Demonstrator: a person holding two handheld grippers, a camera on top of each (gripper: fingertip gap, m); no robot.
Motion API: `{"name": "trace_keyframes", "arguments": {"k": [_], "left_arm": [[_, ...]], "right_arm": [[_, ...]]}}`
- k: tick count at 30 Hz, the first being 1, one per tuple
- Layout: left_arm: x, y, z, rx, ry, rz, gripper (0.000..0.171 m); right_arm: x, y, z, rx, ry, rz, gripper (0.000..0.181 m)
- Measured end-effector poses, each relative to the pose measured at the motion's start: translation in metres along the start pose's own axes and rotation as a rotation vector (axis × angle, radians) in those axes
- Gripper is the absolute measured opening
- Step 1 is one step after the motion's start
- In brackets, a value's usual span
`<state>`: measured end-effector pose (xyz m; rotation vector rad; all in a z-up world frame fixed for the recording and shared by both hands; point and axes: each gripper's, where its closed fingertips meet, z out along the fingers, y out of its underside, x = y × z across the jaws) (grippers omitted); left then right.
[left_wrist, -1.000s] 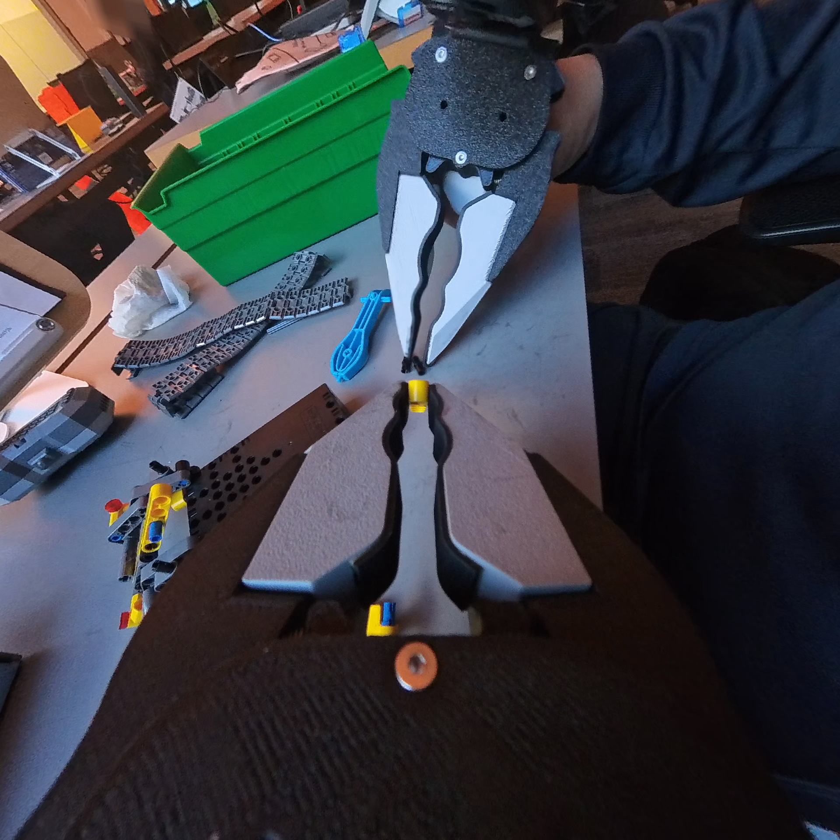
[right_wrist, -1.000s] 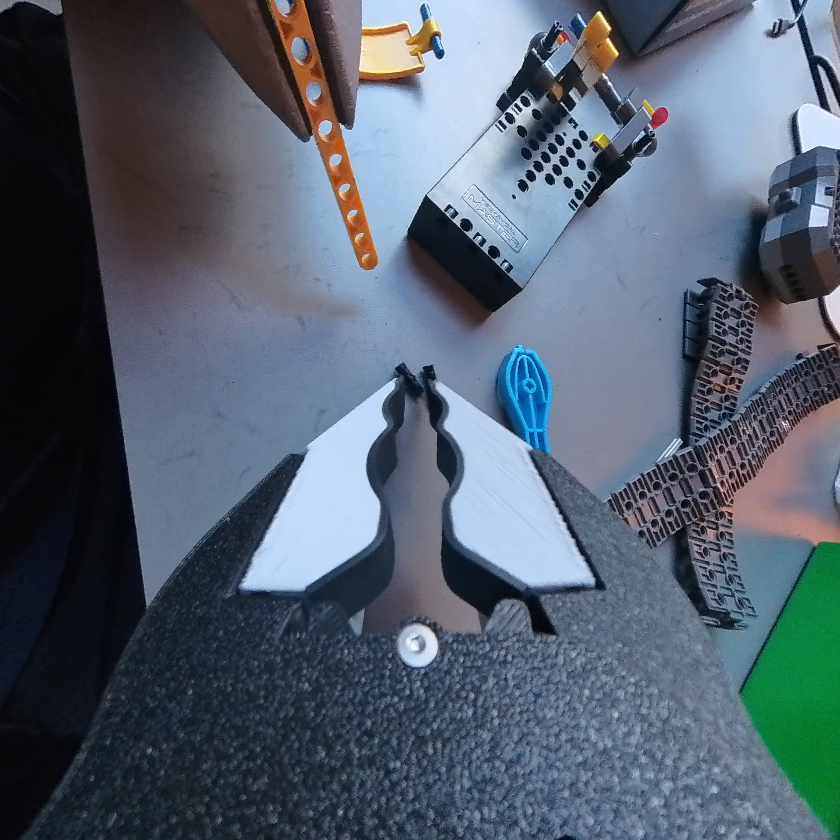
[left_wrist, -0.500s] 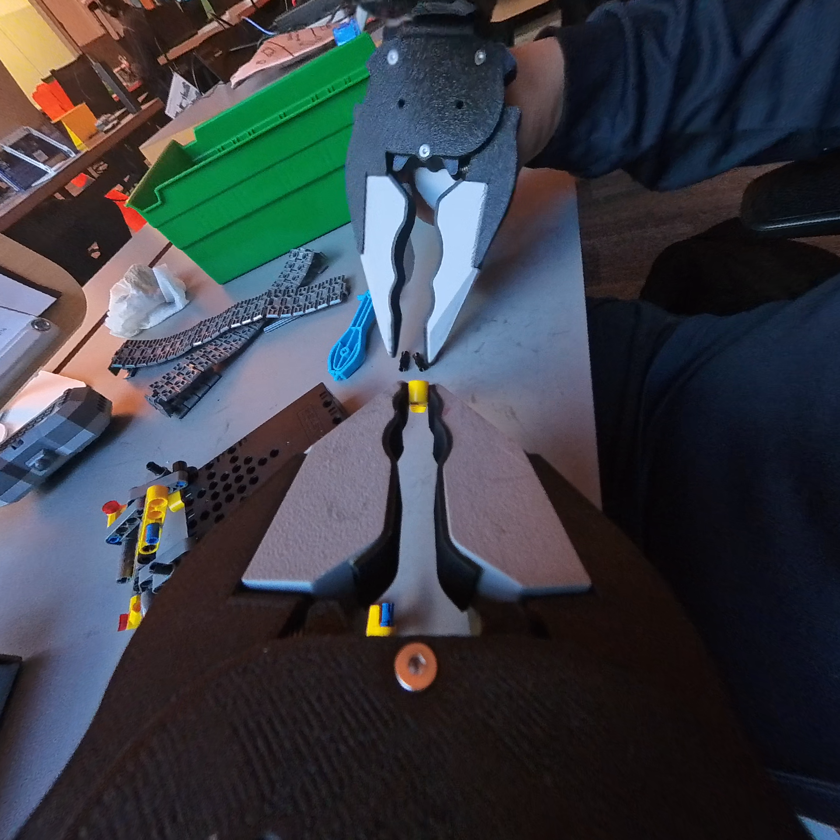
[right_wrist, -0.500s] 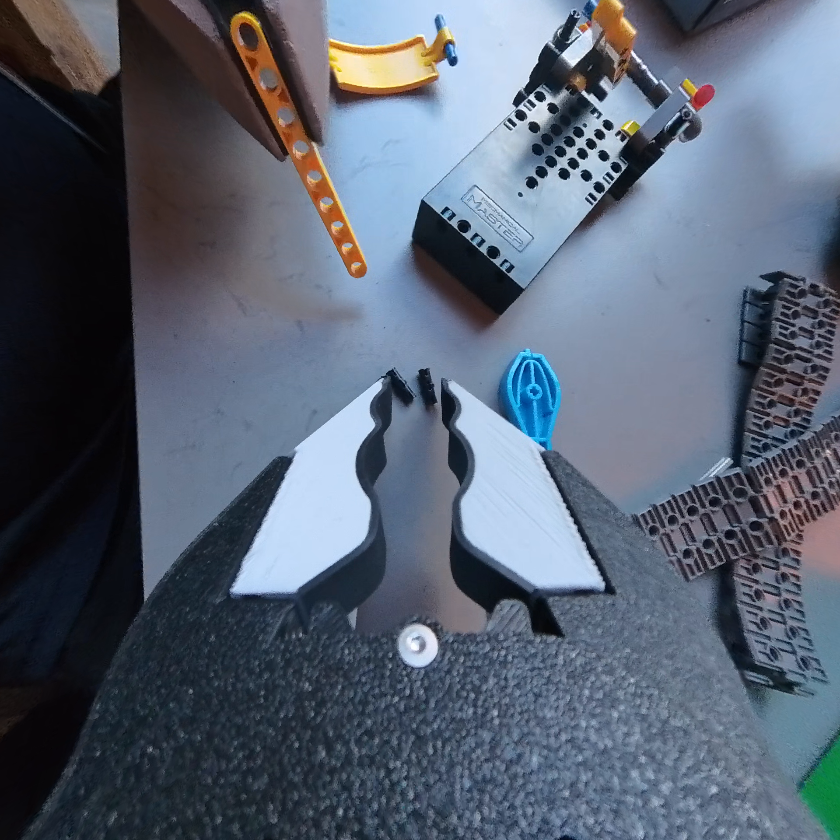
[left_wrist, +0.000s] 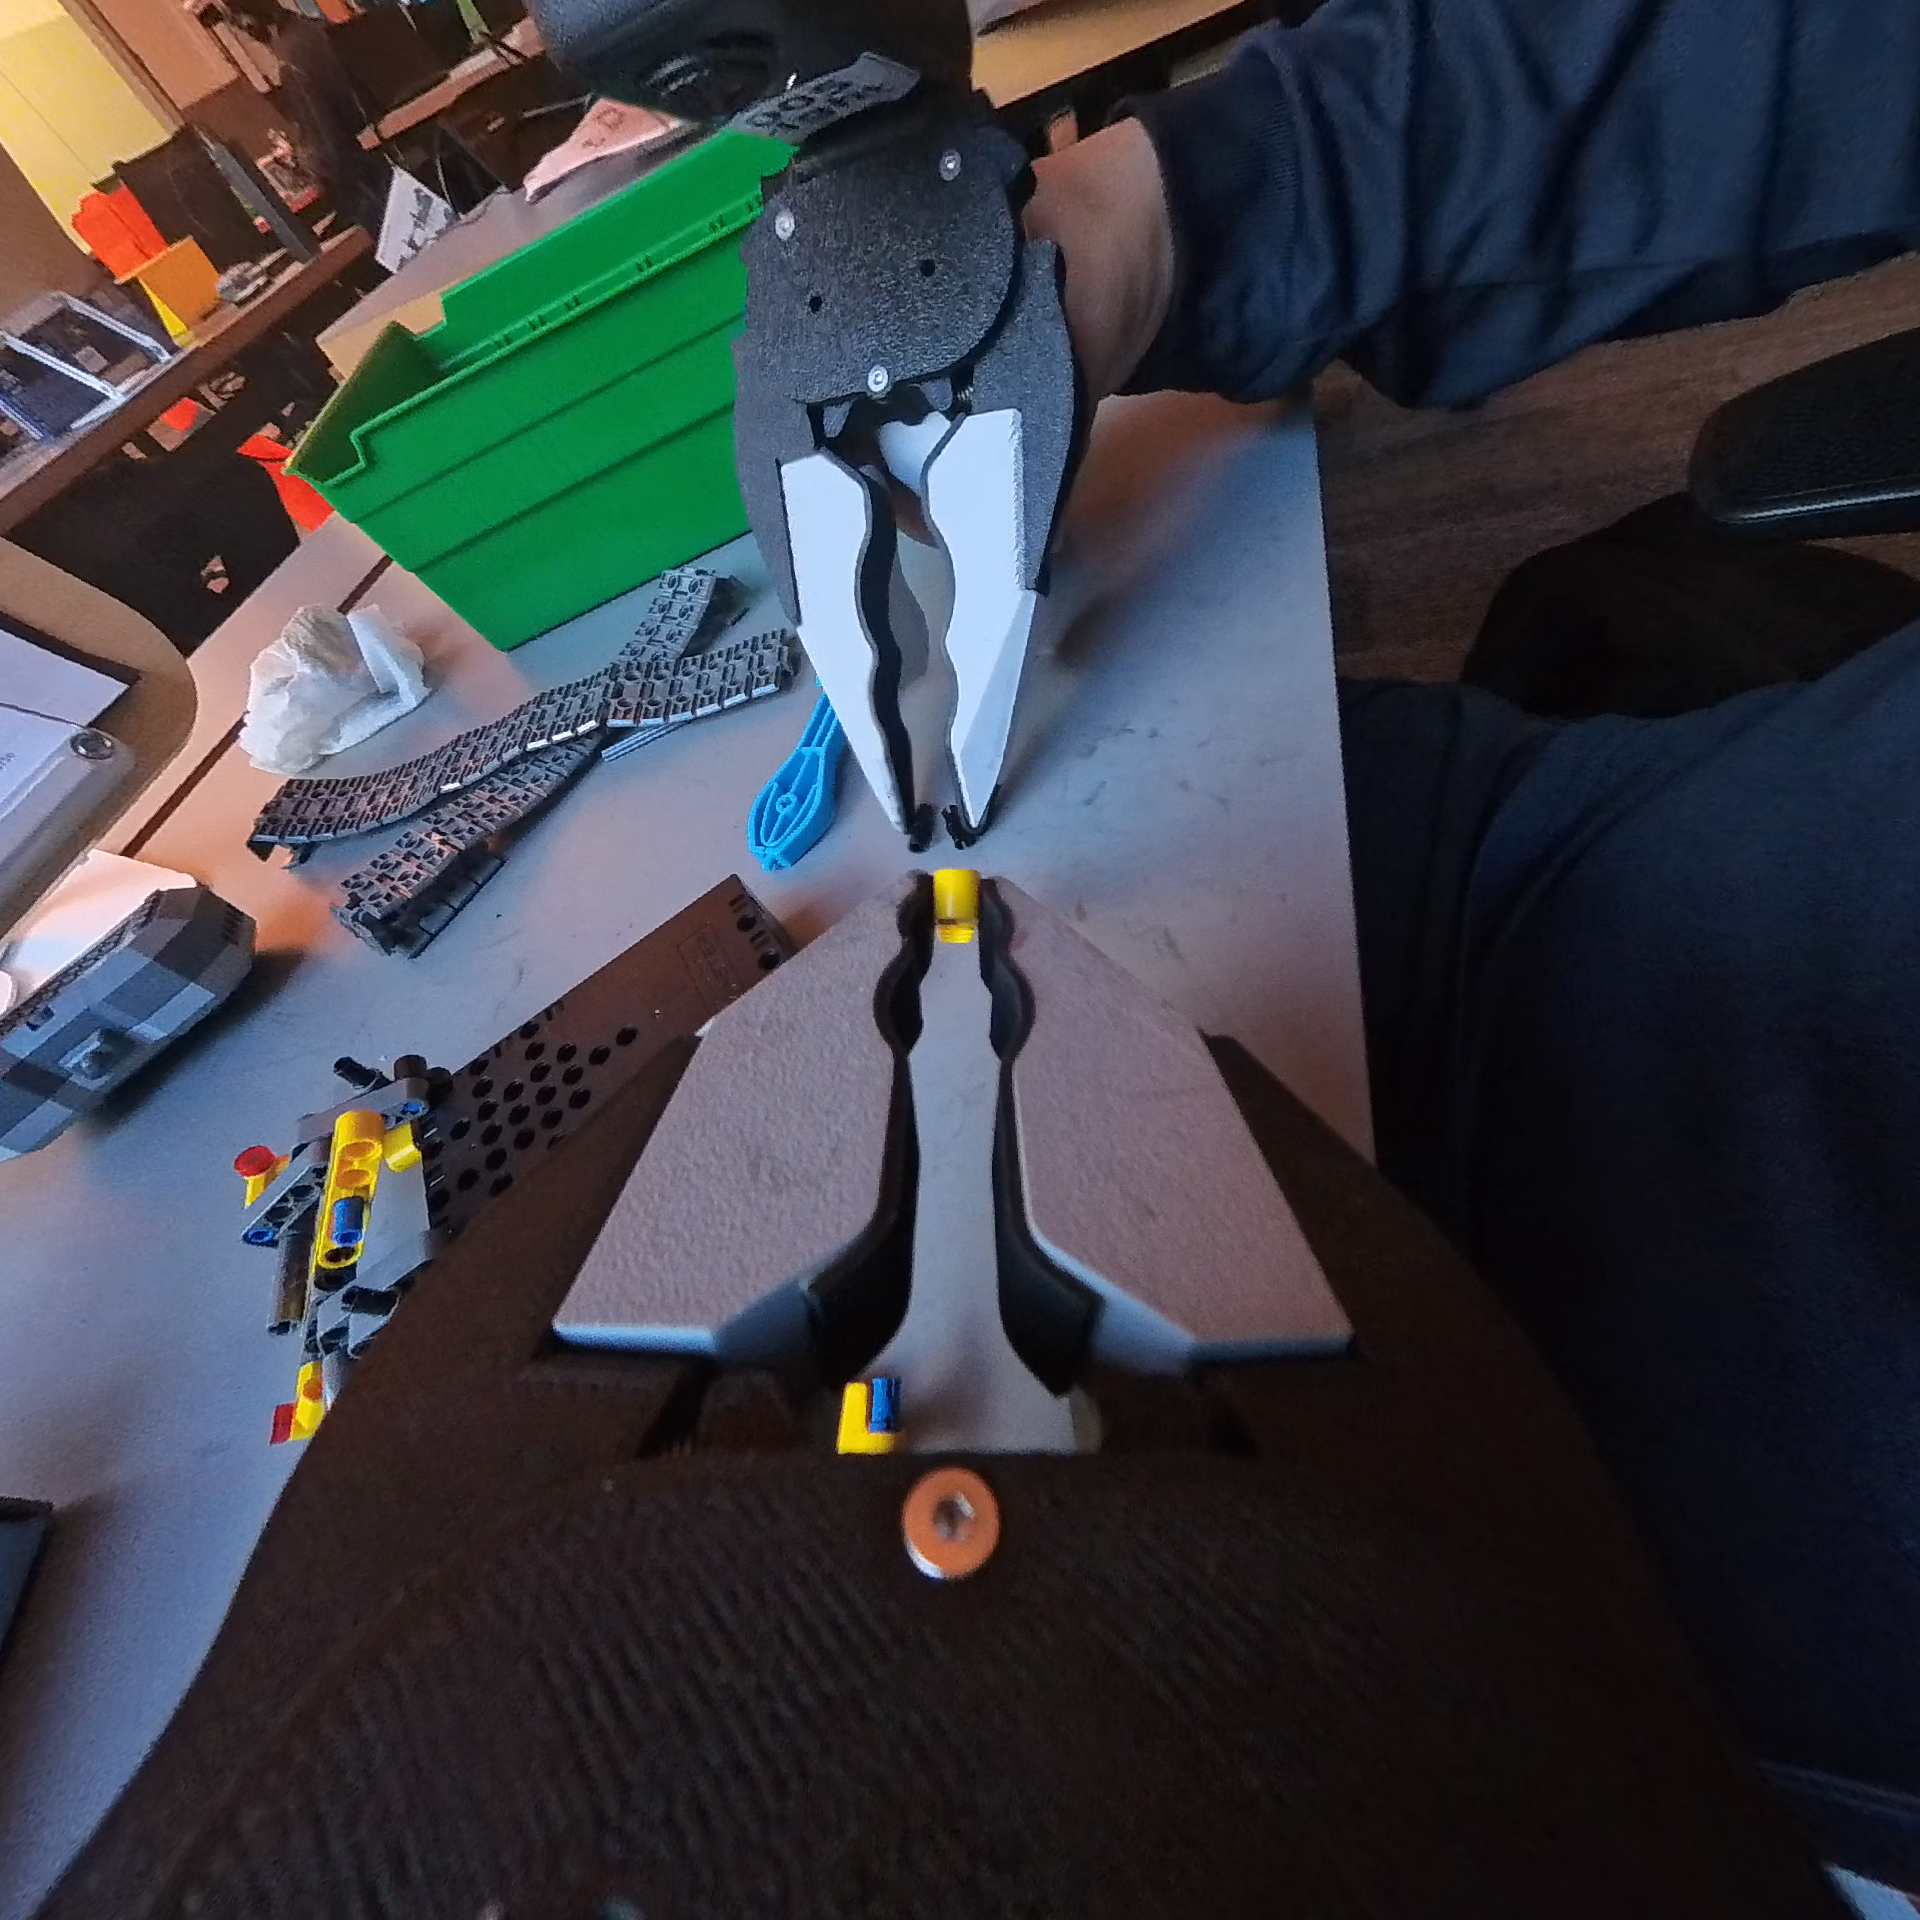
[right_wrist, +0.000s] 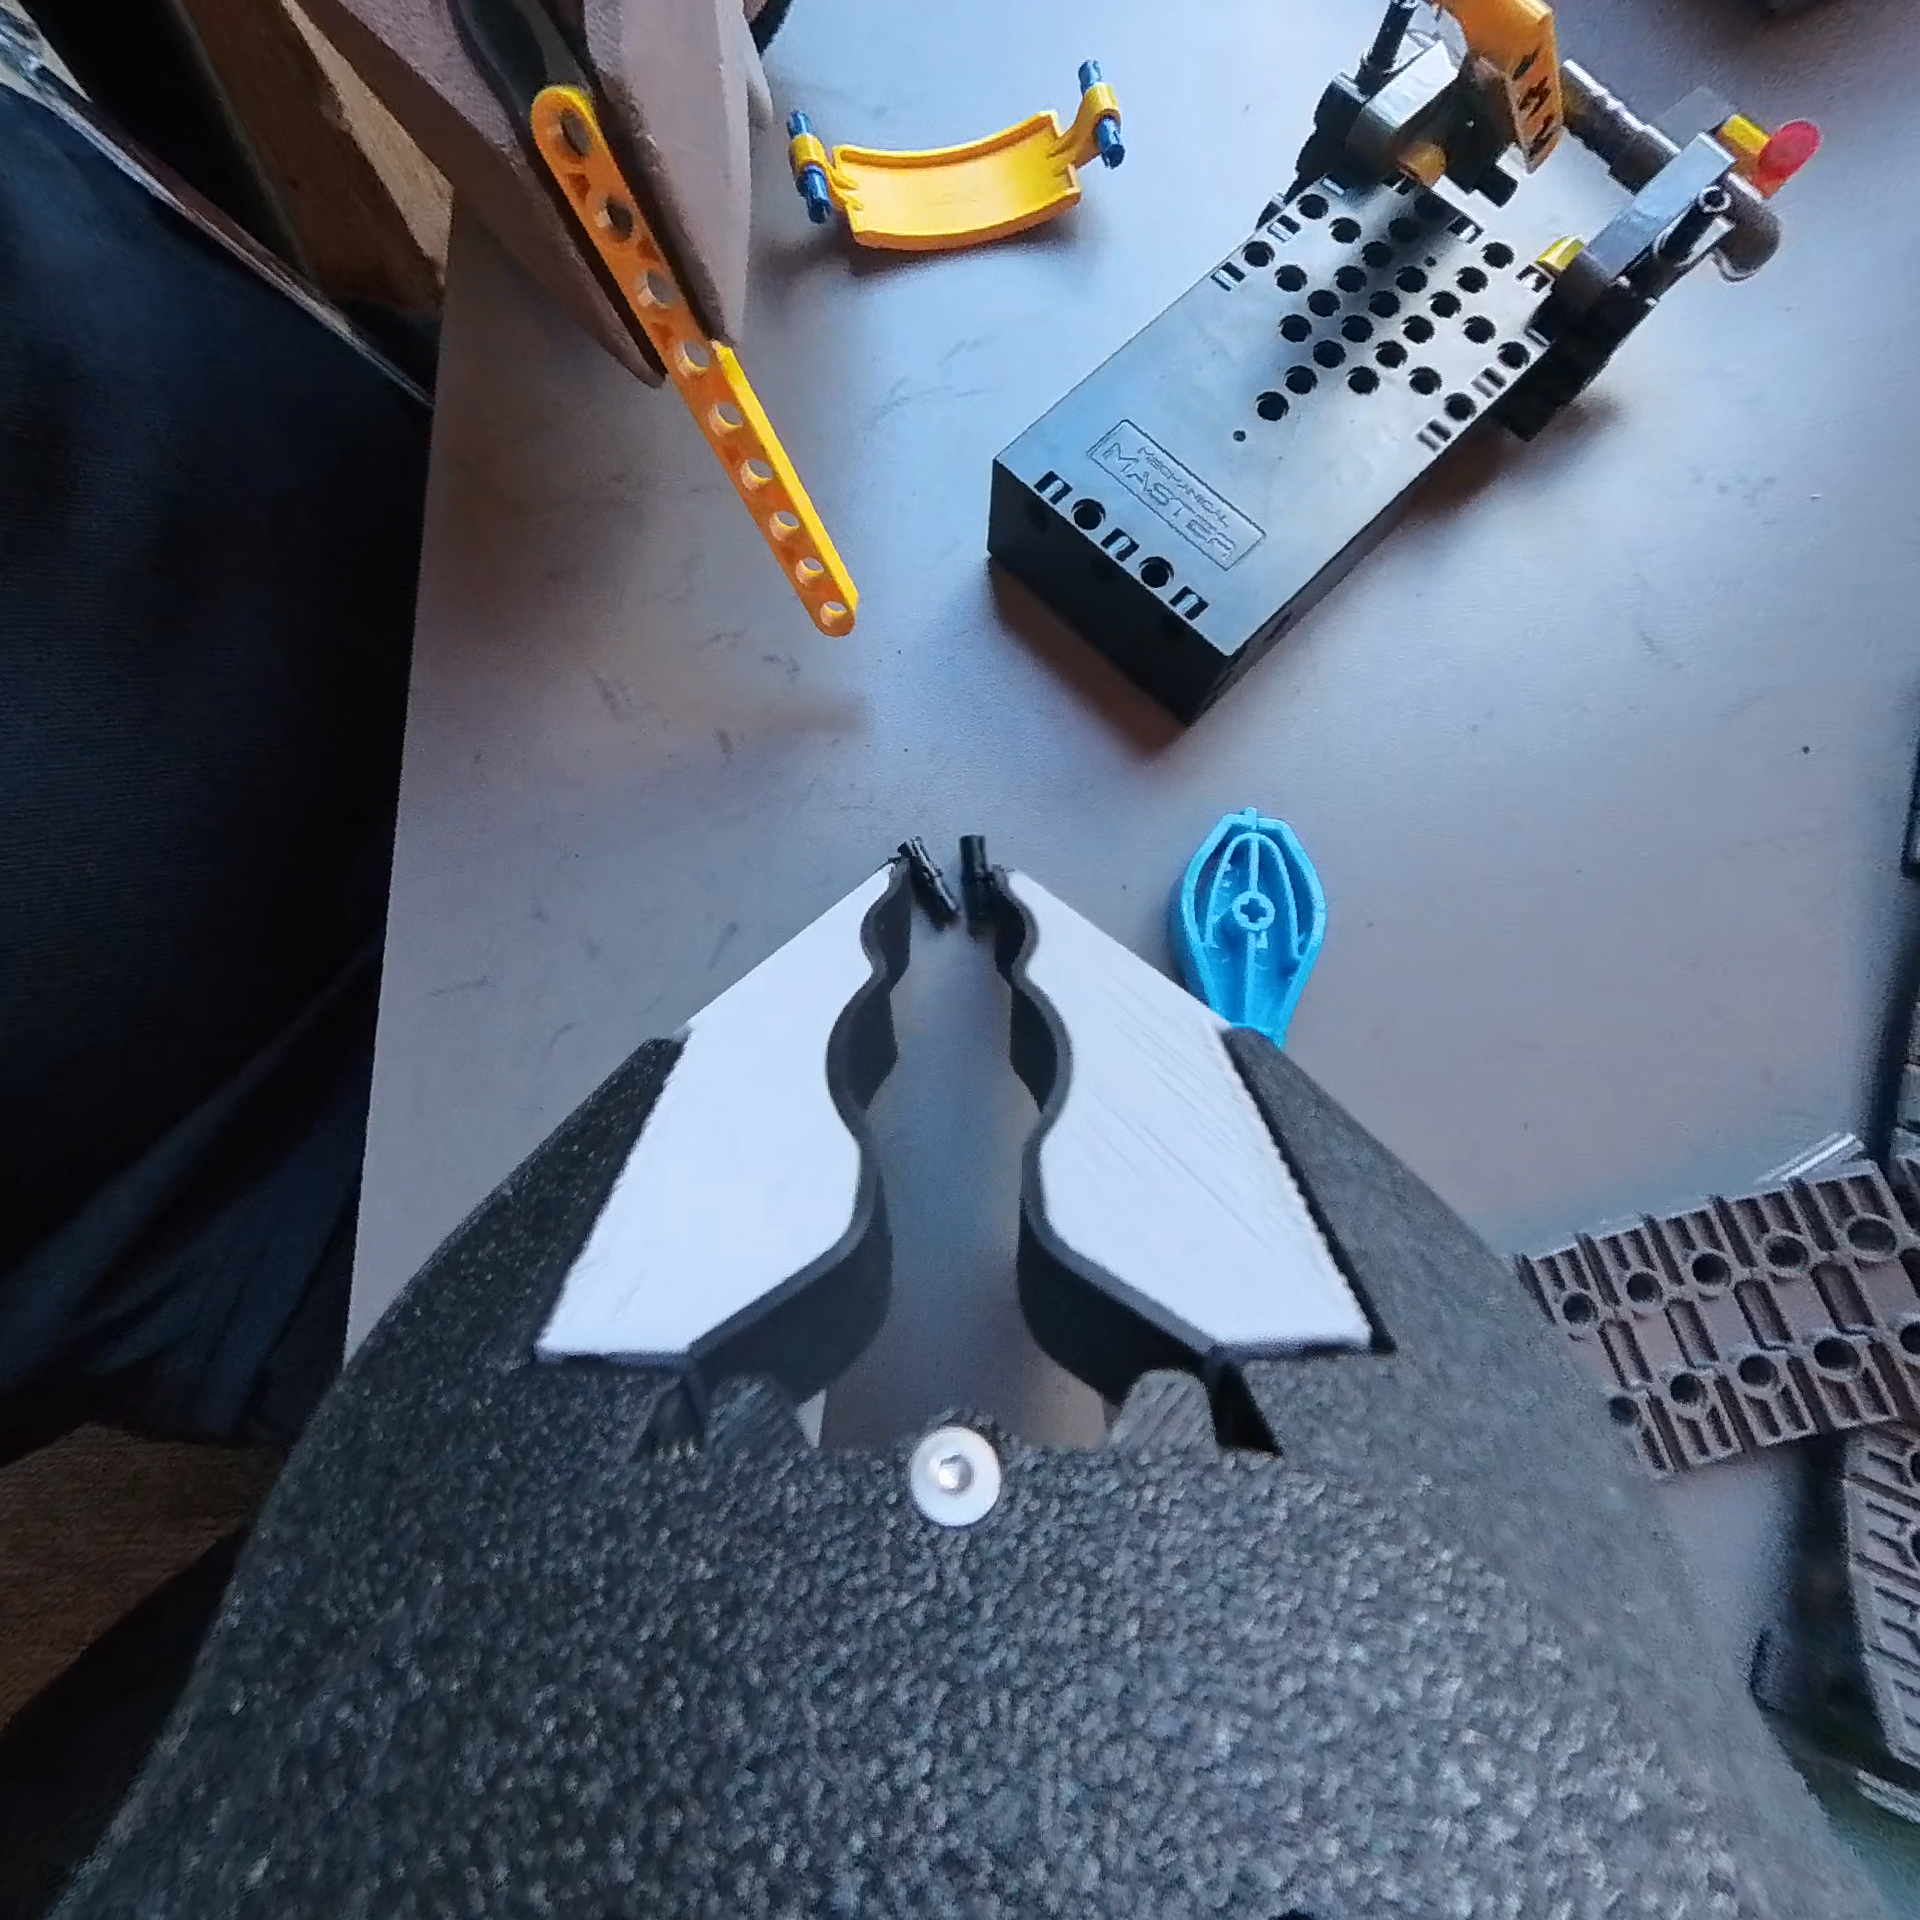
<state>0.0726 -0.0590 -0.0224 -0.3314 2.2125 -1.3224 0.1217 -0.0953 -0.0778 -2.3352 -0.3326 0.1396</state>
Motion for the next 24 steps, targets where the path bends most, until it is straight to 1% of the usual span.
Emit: {"name": "trace_keyframes", "arguments": {"k": [9, 14, 19, 24], "left_arm": [[0.0002, 0.0, -0.0001, 0.0, 0.002, 0.0, 0.006], [0.0002, 0.0002, 0.0001, -0.002, 0.003, 0.0, 0.006], [0.0004, 0.0004, 0.0002, -0.003, 0.002, 0.002, 0.006], [0.0004, 0.0004, 0.0003, -0.003, 0.003, 0.001, 0.006]], "right_arm": [[-0.002, -0.0012, 0.0006, -0.004, -0.017, -0.061, 0.01], [-0.0023, -0.0015, 0.0011, 0.001, -0.028, -0.058, 0.01], [-0.0025, -0.002, 0.001, -0.001, -0.003, -0.091, 0.009], [-0.0039, -0.0036, 0.0017, -0.035, 0.027, -0.149, 0.009]]}}
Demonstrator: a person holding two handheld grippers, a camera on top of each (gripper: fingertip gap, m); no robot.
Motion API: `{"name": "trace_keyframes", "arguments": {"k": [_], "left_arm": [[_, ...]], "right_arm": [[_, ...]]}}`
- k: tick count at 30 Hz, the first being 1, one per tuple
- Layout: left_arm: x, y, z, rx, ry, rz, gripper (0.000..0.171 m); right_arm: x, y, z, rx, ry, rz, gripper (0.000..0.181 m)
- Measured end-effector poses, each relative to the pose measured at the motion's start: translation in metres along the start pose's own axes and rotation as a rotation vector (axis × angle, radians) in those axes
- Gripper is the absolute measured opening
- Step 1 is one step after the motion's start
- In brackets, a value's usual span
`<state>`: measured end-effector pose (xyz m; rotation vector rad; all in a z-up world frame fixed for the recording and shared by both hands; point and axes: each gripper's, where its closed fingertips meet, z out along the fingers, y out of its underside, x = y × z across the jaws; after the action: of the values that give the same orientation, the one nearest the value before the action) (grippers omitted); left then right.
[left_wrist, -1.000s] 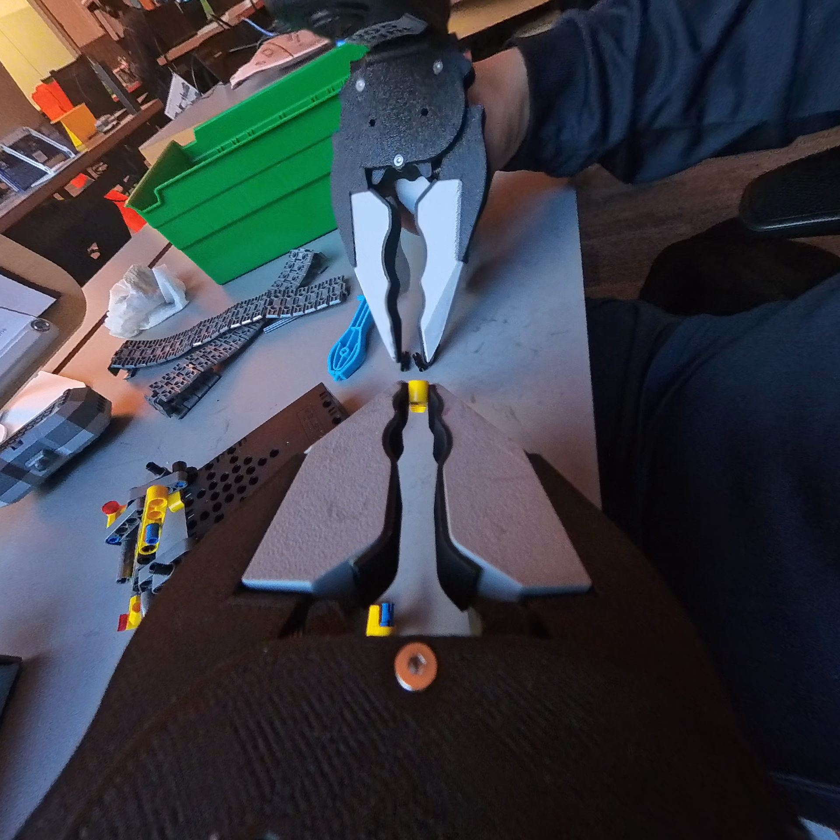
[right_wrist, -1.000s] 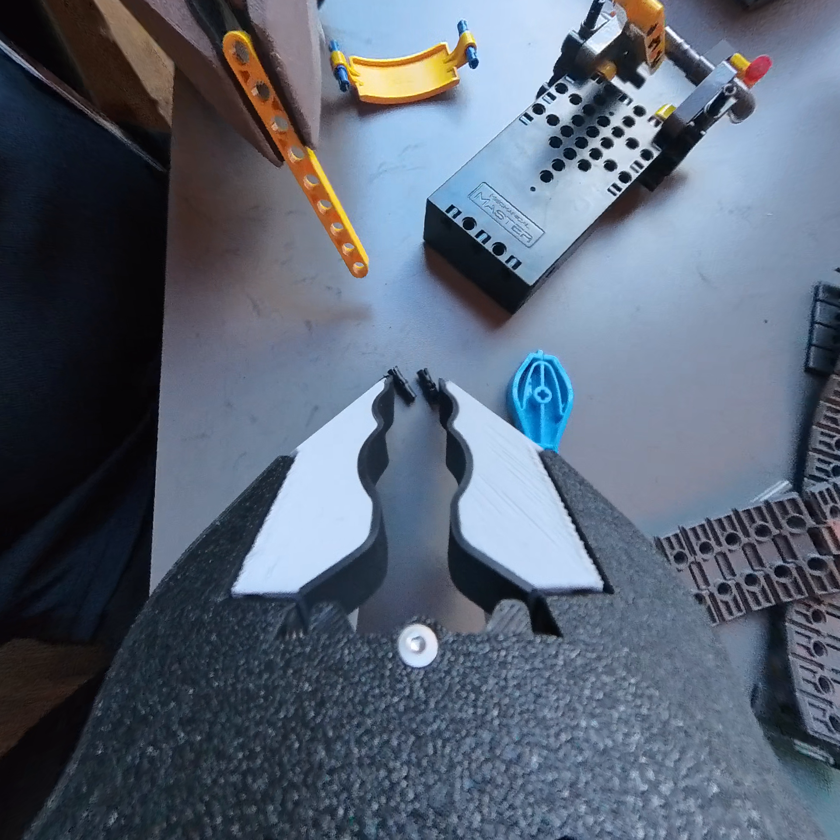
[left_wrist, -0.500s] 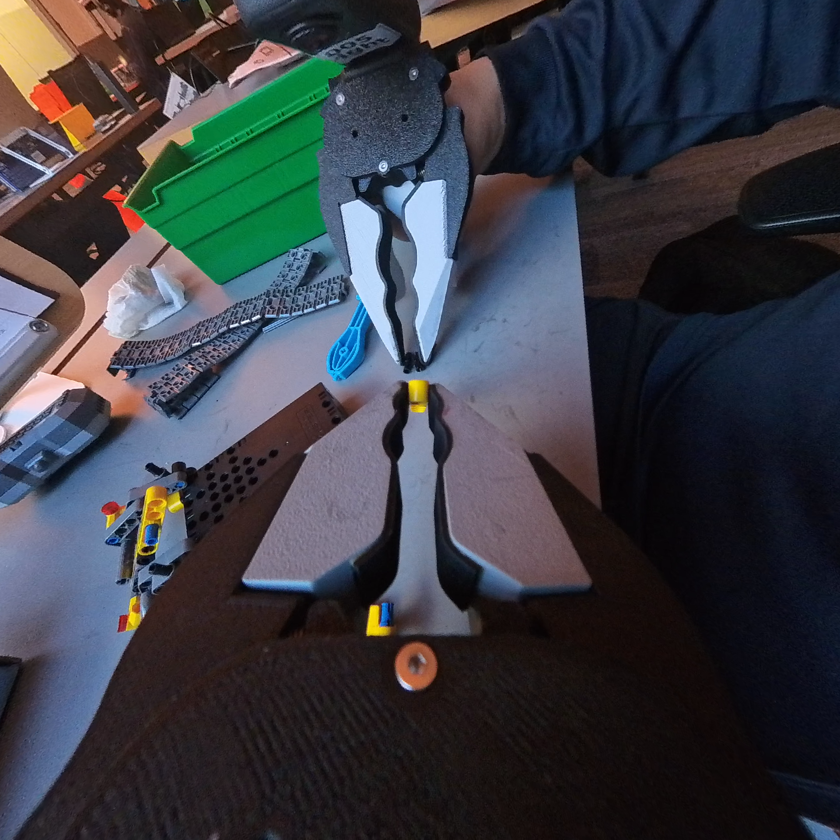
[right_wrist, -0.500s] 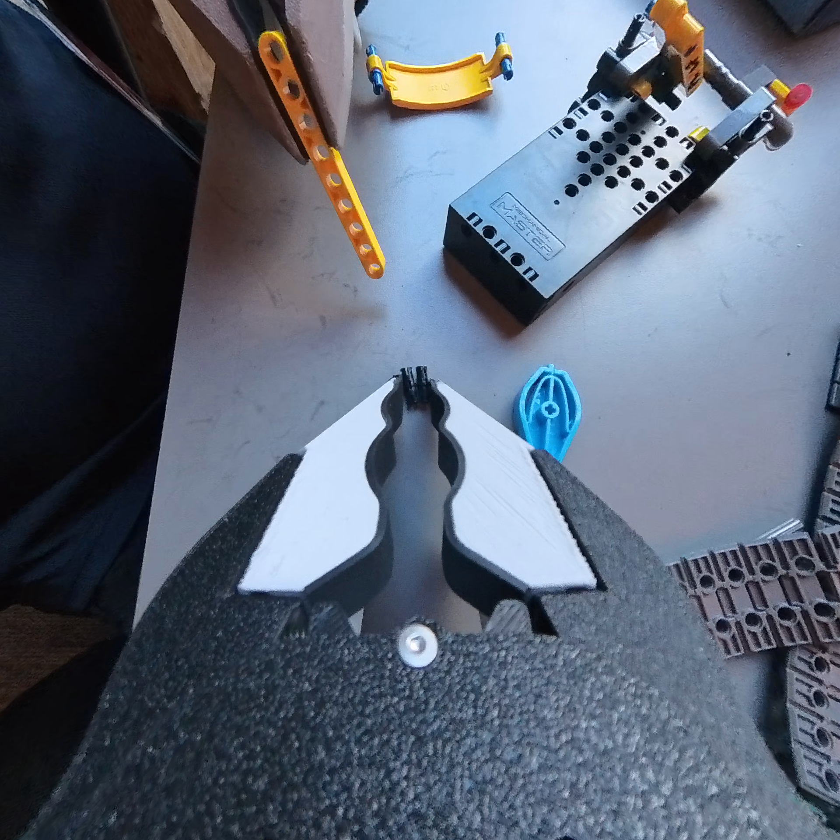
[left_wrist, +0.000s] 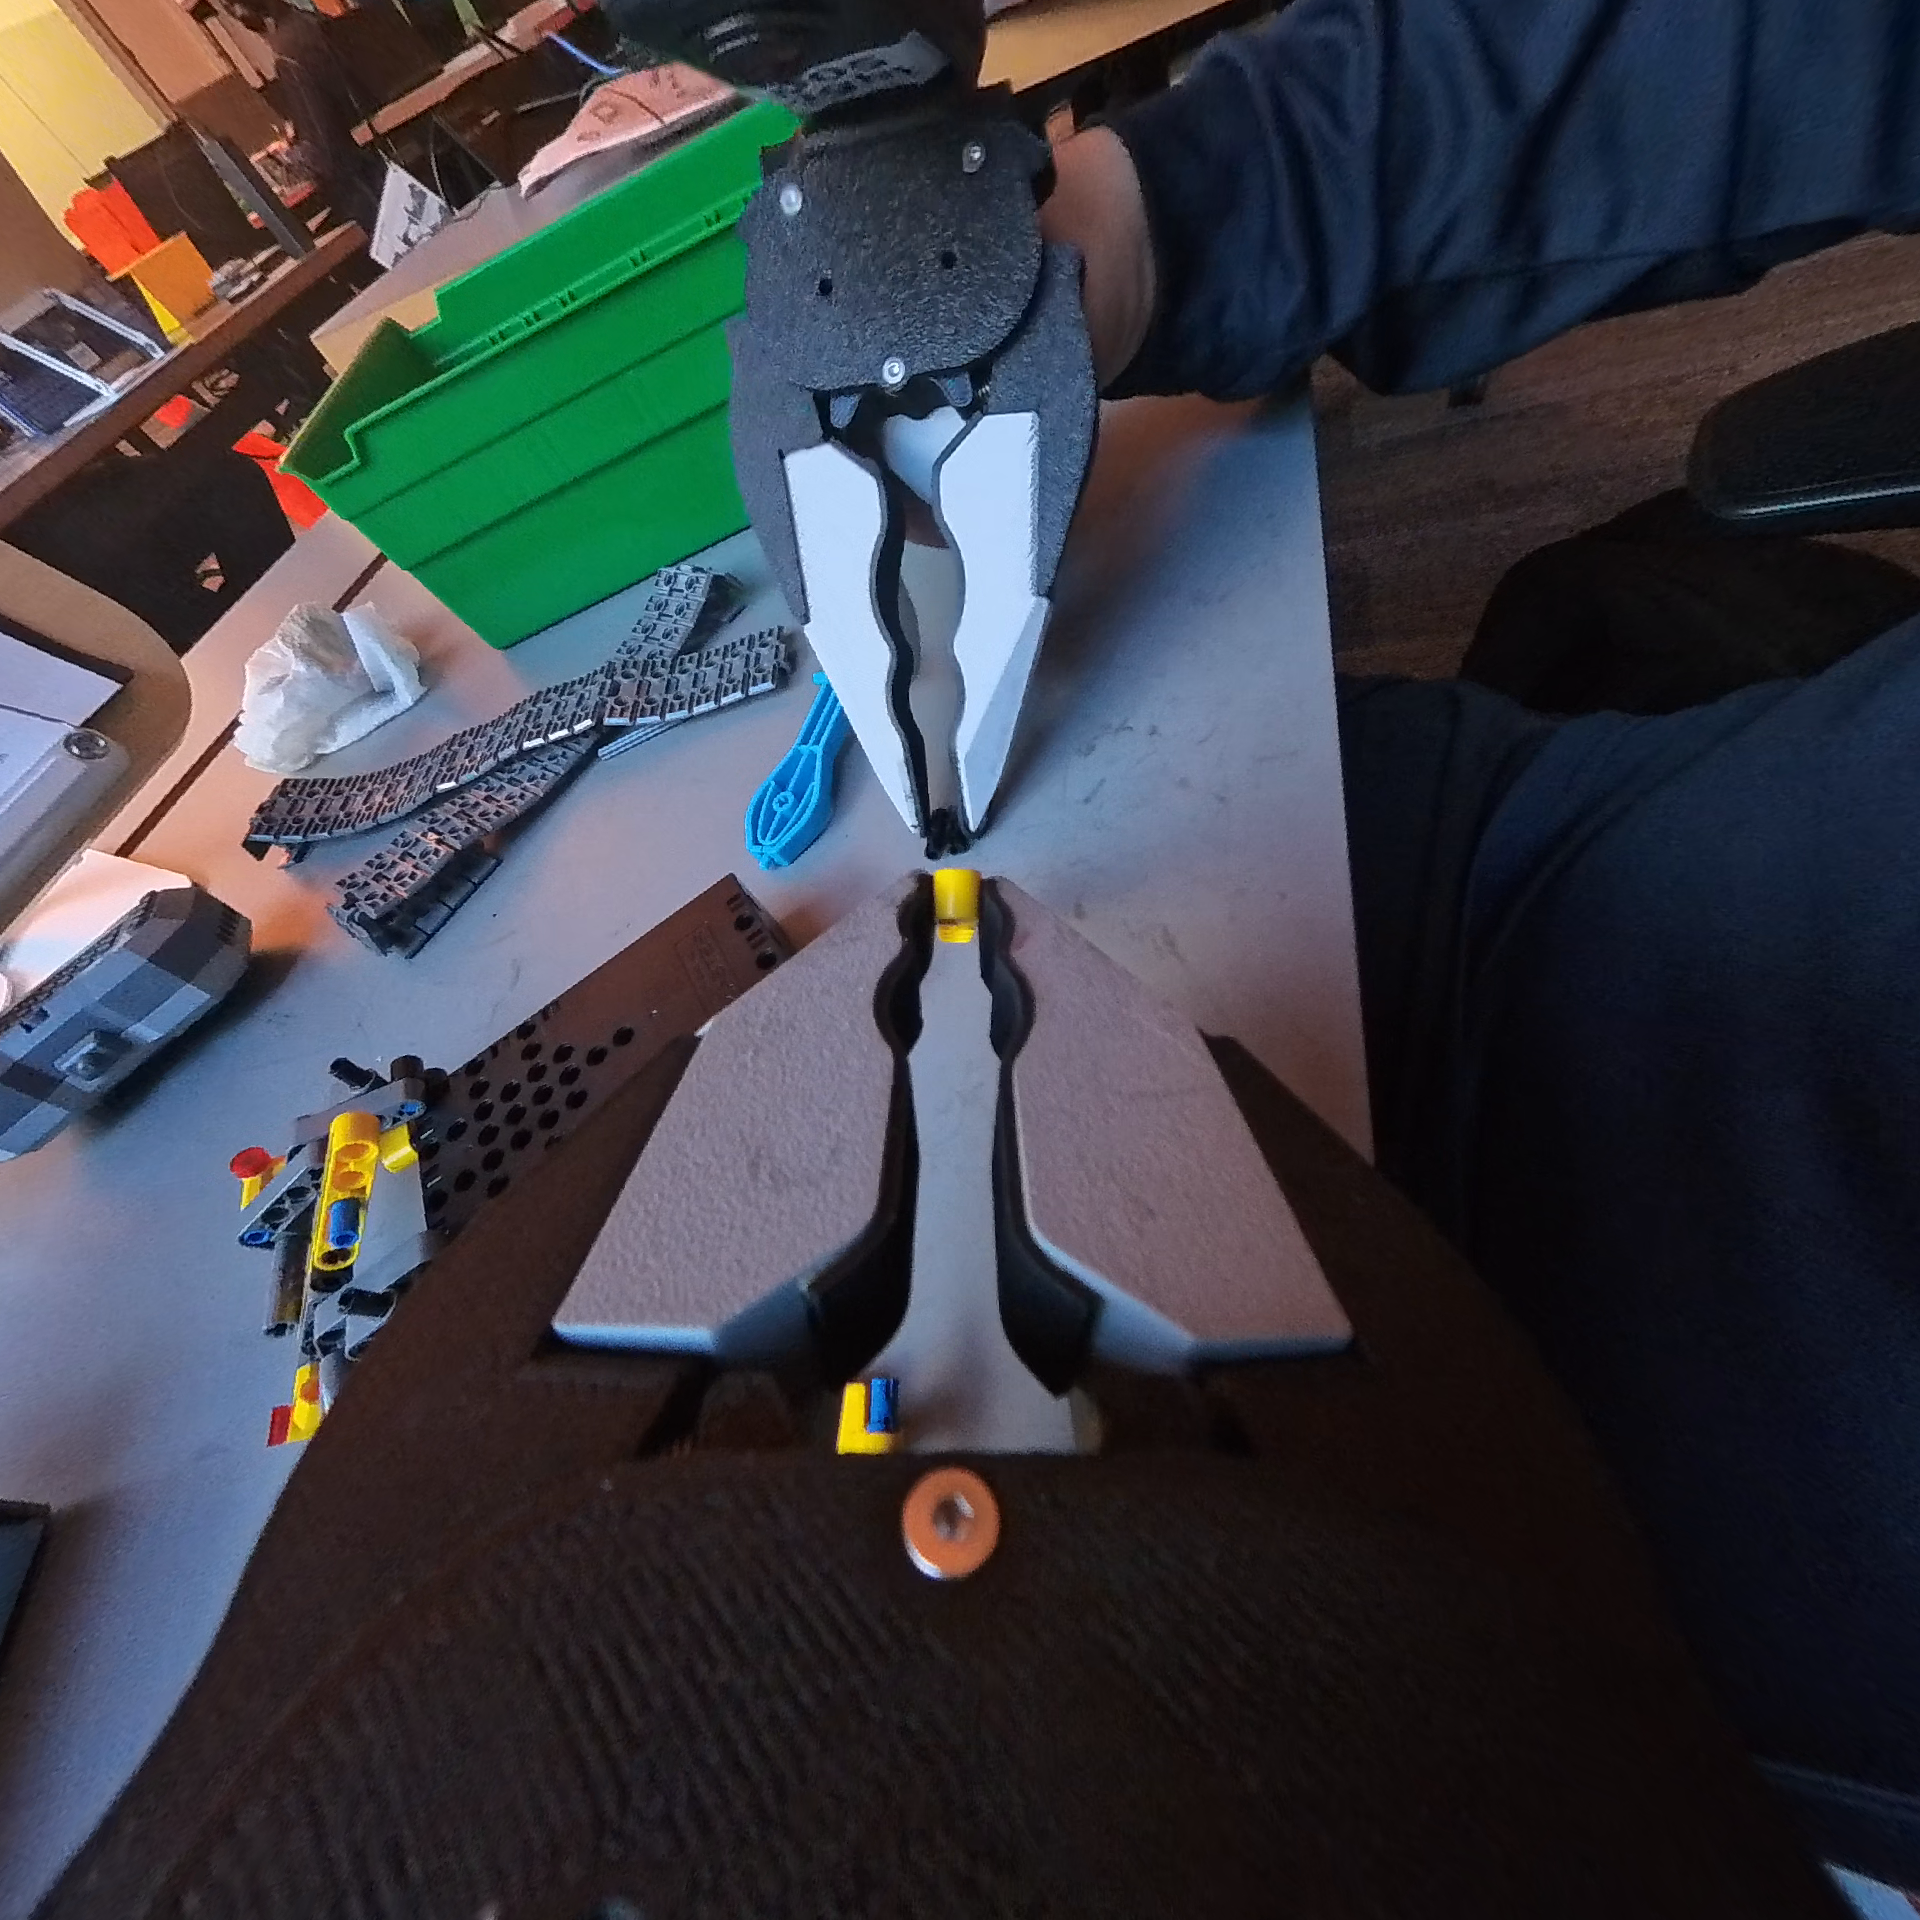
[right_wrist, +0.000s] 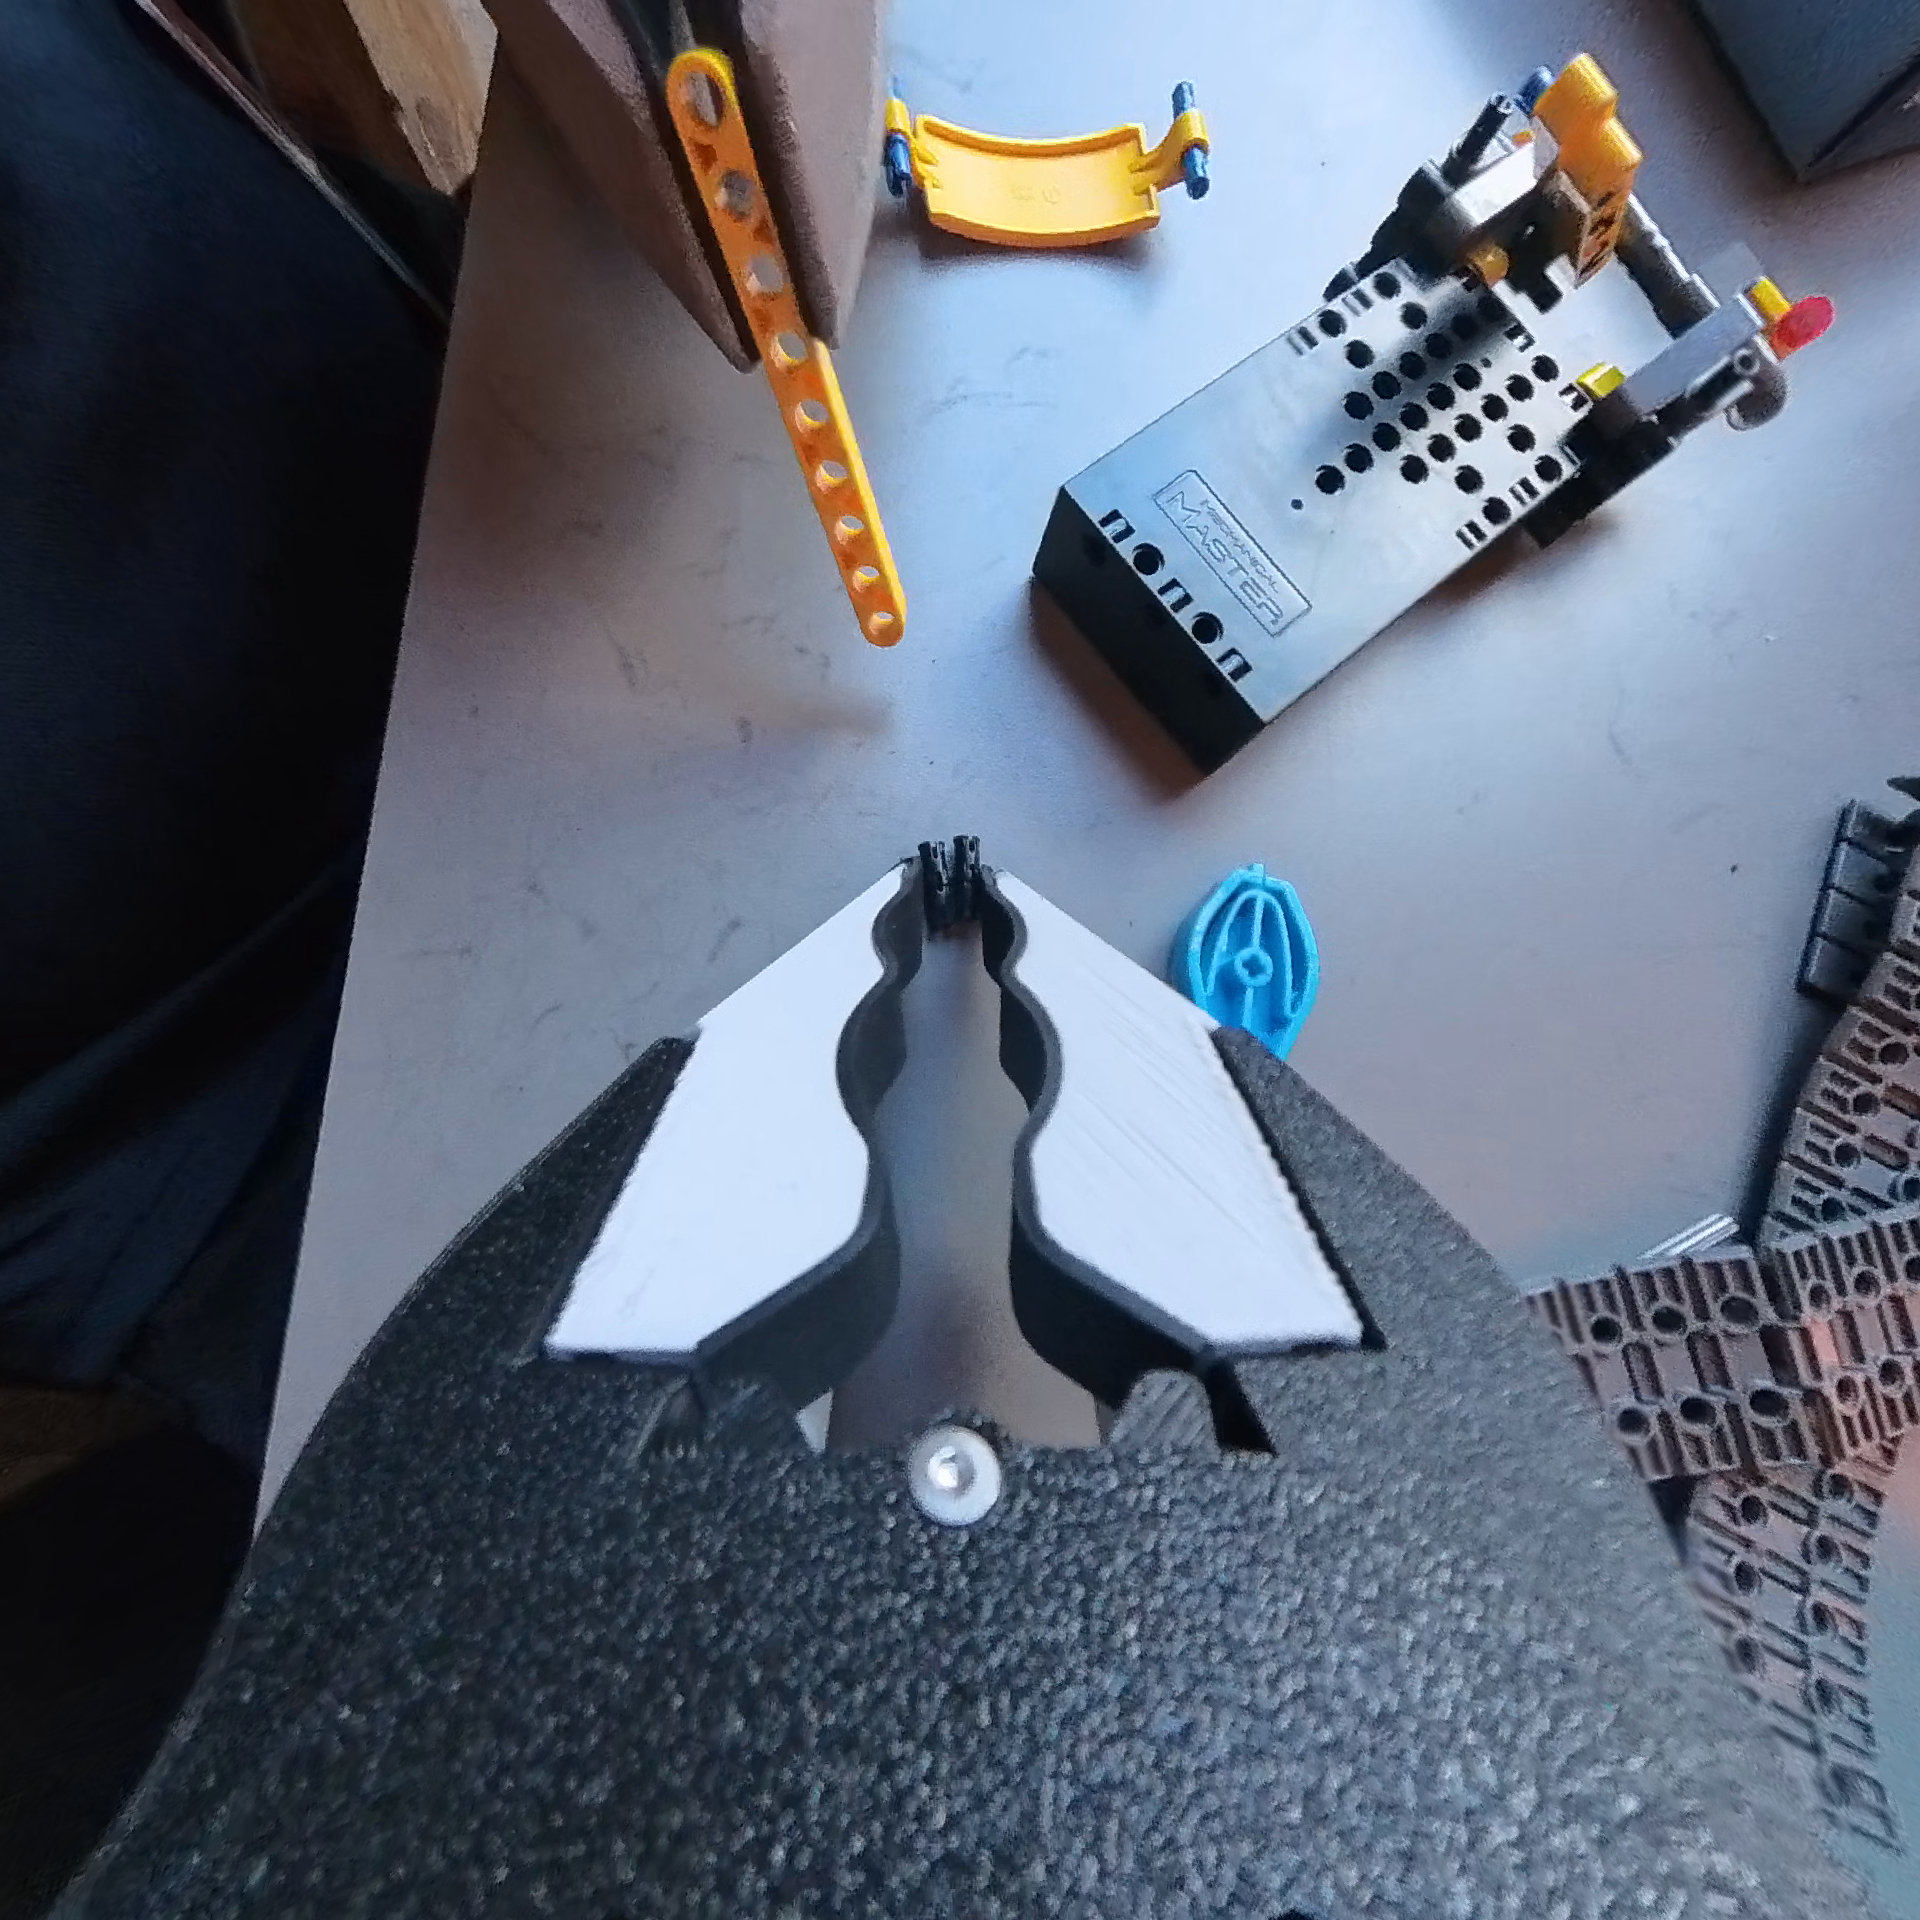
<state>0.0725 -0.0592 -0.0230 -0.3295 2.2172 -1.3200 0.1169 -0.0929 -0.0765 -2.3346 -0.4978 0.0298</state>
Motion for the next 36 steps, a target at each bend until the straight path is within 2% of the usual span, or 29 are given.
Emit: {"name": "trace_keyframes", "arguments": {"k": [9, 18, 24, 29, 32, 36], "left_arm": [[0.0, 0.0, 0.0, -0.002, 0.0, 0.001, 0.006], [0.0, 0.0, 0.0, -0.001, 0.001, 0.003, 0.006], [0.001, 0.0, 0.0, -0.002, 0.004, 0.002, 0.006], [0.0, 0.0, 0.0, -0.001, 0.003, 0.001, 0.006], [0.001, 0.0, 0.0, -0.002, 0.004, 0.002, 0.006], [0.001, 0.0, 0.001, -0.004, 0.004, 0.005, 0.006]], "right_arm": [[-0.001, -0.001, 0.001, -0.079, -0.034, -0.09, 0.009], [-0.001, 0.0, 0.002, -0.03, -0.16, -0.019, 0.009], [-0.001, -0.001, 0.002, -0.07, -0.122, -0.064, 0.008], [-0.004, -0.011, -0.001, -0.008, -0.101, -0.064, 0.0], [-0.002, -0.003, 0.003, -0.043, -0.08, -0.063, 0.0], [0.001, -0.002, 0.0, -0.021, -0.061, -0.032, 0.0]]}}
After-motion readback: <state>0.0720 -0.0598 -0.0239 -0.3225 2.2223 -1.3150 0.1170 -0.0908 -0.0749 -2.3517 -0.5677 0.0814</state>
